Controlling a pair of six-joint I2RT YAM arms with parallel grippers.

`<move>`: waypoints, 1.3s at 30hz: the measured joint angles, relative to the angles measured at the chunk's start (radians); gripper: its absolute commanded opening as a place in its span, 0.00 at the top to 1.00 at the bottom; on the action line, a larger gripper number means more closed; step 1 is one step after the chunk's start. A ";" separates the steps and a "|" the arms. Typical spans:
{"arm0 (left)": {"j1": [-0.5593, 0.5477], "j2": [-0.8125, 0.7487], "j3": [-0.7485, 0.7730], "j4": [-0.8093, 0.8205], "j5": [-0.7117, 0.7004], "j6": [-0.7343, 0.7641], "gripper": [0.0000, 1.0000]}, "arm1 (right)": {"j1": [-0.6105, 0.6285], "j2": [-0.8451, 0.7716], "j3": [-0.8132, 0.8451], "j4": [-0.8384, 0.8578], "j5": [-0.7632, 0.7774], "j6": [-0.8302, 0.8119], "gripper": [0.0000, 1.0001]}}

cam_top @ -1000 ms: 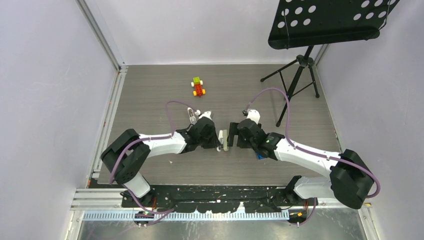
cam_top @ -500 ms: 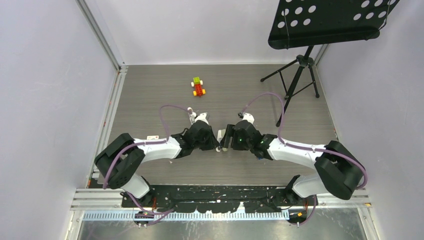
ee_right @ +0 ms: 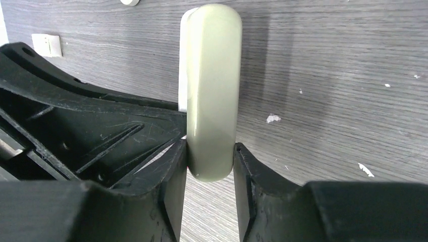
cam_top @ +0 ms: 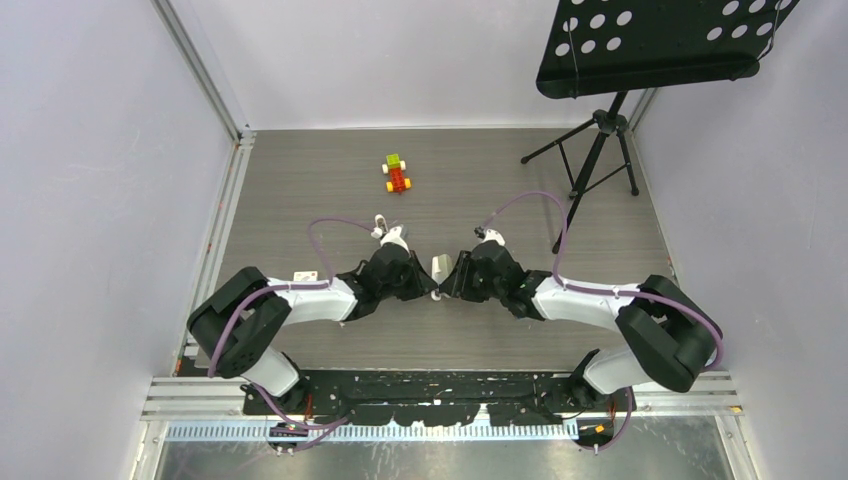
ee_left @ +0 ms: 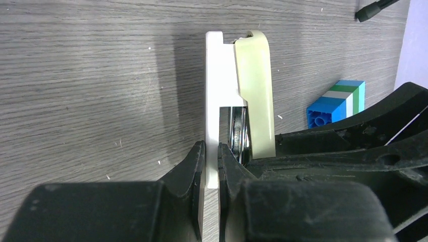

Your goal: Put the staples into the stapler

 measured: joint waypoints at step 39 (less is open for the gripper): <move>-0.013 -0.085 -0.053 0.037 0.190 0.397 1.00 | -0.214 -0.331 0.081 -0.283 -0.061 -0.117 1.00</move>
